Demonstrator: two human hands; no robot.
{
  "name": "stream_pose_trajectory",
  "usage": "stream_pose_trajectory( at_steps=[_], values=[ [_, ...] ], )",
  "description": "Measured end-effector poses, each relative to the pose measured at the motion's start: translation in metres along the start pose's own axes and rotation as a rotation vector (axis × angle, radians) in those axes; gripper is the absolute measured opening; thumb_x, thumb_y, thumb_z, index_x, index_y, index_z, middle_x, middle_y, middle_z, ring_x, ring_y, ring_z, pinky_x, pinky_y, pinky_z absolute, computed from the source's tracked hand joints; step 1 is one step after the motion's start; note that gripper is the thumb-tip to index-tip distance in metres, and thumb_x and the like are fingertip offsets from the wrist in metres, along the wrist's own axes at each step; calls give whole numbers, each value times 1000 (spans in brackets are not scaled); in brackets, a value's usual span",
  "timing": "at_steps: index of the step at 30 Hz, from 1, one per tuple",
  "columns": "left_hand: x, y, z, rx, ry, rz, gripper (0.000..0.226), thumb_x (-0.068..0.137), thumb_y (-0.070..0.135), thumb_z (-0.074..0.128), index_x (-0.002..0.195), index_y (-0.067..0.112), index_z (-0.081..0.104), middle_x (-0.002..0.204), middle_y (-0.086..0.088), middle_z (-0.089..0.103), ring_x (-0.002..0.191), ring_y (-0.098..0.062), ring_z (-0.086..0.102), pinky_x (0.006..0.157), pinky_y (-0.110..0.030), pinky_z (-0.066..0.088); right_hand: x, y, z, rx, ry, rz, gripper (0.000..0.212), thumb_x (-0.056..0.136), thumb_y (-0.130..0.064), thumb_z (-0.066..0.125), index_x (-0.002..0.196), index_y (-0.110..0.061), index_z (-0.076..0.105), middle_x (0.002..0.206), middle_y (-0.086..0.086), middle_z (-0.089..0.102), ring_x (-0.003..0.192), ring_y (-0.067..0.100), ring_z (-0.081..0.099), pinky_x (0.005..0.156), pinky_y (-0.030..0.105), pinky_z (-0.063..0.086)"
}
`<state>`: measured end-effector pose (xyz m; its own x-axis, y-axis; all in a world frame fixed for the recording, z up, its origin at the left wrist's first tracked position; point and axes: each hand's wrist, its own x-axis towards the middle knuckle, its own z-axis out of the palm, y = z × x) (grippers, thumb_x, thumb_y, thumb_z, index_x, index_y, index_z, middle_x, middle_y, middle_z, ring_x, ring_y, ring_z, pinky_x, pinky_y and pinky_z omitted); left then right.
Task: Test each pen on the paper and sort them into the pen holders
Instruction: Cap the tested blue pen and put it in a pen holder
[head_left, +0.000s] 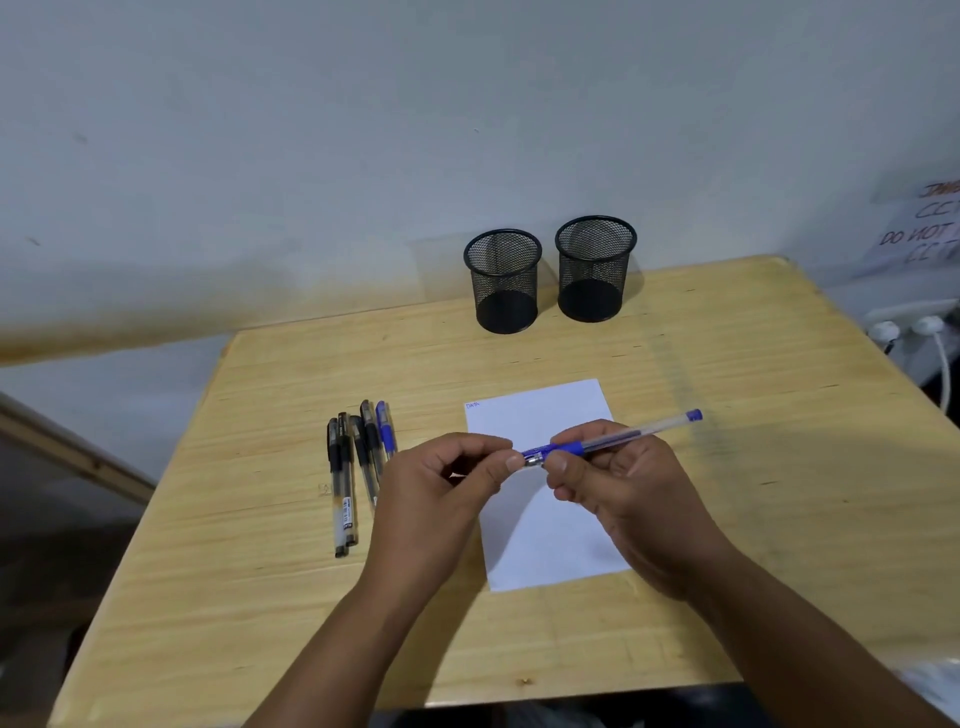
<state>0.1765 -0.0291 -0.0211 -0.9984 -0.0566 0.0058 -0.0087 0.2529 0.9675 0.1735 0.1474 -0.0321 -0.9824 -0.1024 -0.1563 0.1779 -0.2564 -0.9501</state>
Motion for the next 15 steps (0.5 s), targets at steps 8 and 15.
stream_pose_trajectory(
  at_steps=[8, 15],
  values=[
    [-7, -2, 0, -59, -16, -24, 5, 79, 22, 77, 83, 24, 79, 69, -2, 73, 63, -14, 66, 66, -26, 55, -4, 10, 5, 56, 86, -40, 10, 83, -1, 70, 89, -8, 72, 75, 10, 73, 71, 18, 67, 68, 23, 55],
    [-8, -6, 1, -56, -38, -4, 13, 83, 11, 75, 89, 22, 78, 74, 1, 75, 68, -13, 67, 71, -29, 55, -6, 13, 2, 80, 105, -21, 16, 70, -16, 77, 85, -10, 75, 72, 11, 72, 69, 19, 67, 68, 24, 55]
  ],
)
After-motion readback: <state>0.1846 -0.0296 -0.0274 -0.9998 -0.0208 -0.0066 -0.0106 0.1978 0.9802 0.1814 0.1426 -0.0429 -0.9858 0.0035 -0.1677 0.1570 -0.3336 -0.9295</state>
